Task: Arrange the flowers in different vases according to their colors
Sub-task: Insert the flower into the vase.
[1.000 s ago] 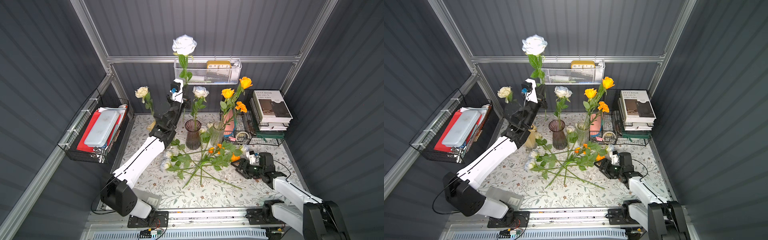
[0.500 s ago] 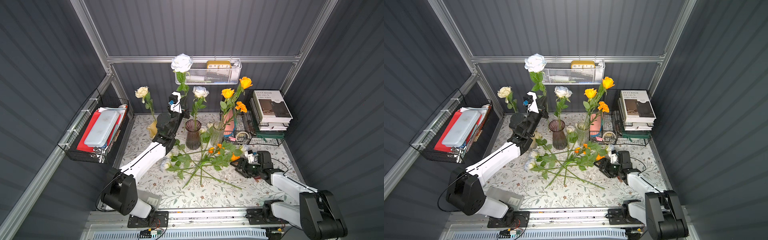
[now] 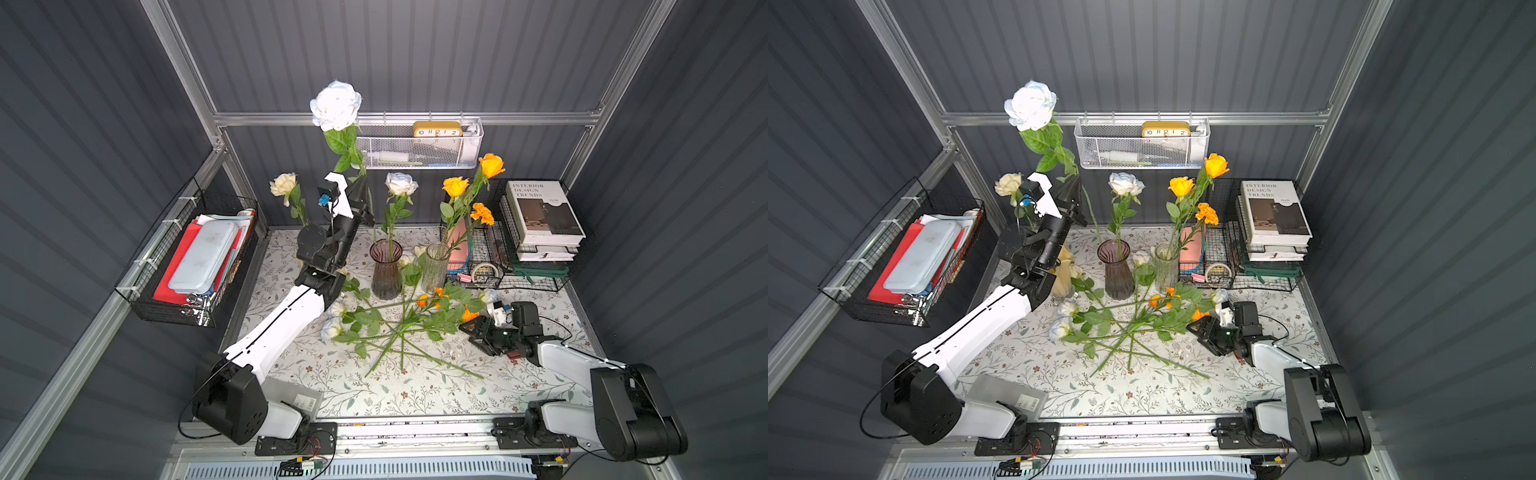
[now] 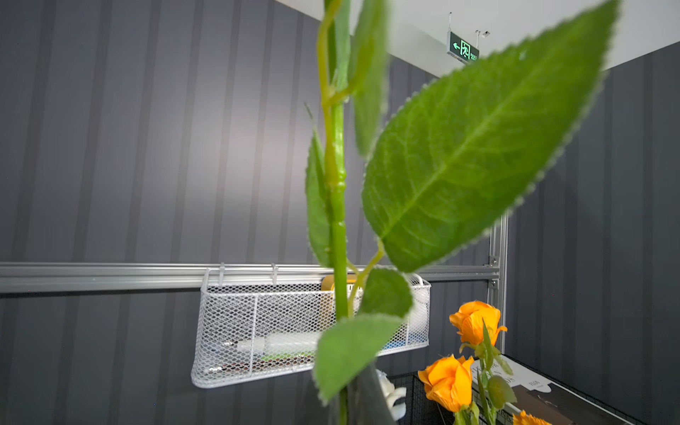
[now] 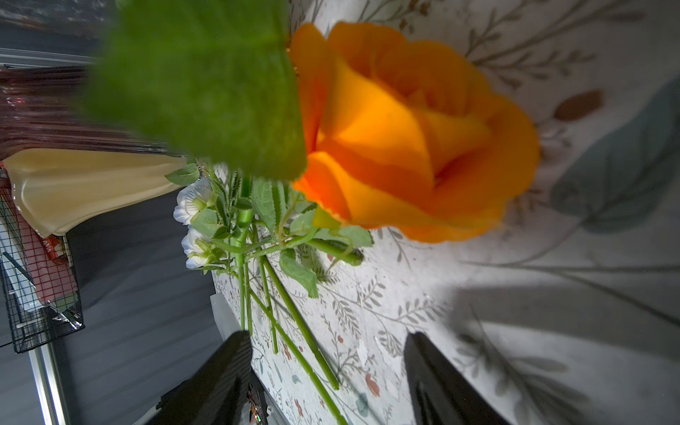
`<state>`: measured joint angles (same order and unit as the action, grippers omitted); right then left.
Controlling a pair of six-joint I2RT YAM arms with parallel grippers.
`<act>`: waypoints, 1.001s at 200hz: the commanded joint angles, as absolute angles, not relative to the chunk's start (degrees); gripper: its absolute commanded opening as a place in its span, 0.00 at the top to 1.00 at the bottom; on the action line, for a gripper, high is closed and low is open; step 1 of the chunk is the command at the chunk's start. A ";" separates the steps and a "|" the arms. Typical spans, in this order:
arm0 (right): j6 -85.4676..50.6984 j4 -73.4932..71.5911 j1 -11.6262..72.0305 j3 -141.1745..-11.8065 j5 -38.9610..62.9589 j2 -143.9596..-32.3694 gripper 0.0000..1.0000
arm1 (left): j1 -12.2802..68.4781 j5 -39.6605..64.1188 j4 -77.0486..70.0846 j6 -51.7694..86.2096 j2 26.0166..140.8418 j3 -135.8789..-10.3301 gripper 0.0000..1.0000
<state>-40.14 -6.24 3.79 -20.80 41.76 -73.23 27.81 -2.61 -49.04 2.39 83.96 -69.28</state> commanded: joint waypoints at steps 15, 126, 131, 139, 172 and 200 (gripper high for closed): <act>-38.68 -6.73 3.44 -21.71 42.63 -73.69 0.30 | 27.77 -0.46 -55.32 4.28 89.79 -65.04 1.00; -37.45 1.80 2.74 -21.51 41.48 -61.56 0.29 | 30.89 -4.94 -18.01 7.86 67.17 -60.58 0.22; -37.29 2.13 2.60 -21.47 41.56 -61.36 0.29 | 31.24 -3.58 -15.02 8.30 66.43 -60.56 0.22; -37.27 2.37 2.47 -21.32 41.53 -61.09 0.29 | 32.18 -0.93 -10.42 8.31 66.04 -60.55 0.22; -37.47 3.93 0.91 -21.18 40.53 -61.07 0.29 | 38.68 -4.32 7.60 7.51 75.60 -63.56 0.24; -37.46 5.11 -0.15 -21.27 40.98 -60.89 0.29 | 38.80 -0.73 5.10 10.81 79.37 -61.11 0.24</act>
